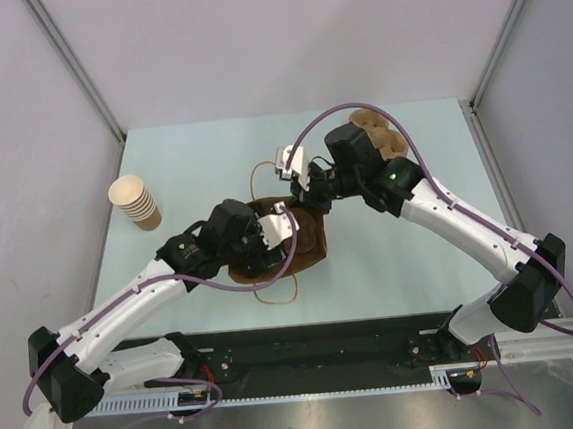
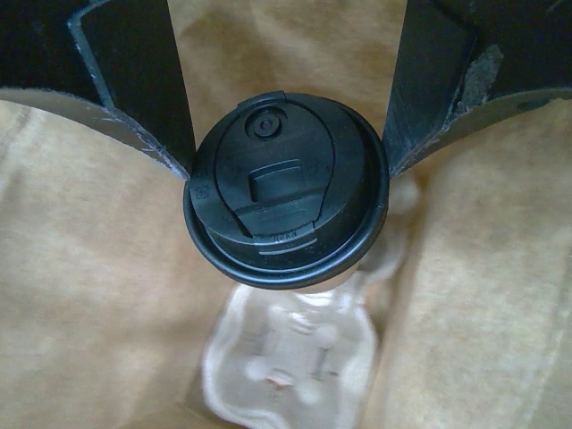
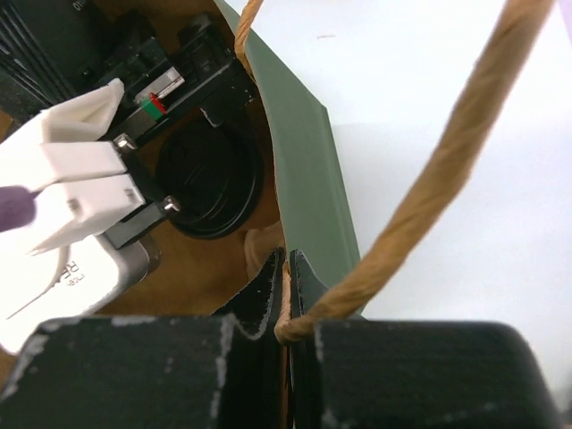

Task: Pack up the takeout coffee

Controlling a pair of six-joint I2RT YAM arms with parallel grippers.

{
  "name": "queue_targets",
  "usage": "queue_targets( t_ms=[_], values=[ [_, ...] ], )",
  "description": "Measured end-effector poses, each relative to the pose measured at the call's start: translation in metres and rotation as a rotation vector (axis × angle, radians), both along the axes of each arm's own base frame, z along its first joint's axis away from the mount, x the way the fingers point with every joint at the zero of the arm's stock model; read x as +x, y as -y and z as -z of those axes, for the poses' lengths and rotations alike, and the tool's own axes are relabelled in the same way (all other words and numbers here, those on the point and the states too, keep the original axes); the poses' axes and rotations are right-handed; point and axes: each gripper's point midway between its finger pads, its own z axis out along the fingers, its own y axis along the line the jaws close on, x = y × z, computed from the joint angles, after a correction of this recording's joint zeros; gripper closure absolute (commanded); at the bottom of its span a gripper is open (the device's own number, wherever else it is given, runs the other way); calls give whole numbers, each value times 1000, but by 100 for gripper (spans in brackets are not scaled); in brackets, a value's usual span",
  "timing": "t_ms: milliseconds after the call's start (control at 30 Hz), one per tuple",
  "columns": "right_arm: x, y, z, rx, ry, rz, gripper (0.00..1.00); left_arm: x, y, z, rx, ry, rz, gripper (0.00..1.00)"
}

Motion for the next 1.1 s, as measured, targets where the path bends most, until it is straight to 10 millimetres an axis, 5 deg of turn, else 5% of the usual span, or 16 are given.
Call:
queue_targets(
  t_ms=[333, 1100],
  values=[
    [-22, -4, 5, -22, 54, 14, 100, 5, 14, -1, -34, 143, 44, 100],
    [-34, -7, 4, 17, 13, 13, 100, -12, 29, 1, -56, 328, 211, 100]
  ],
)
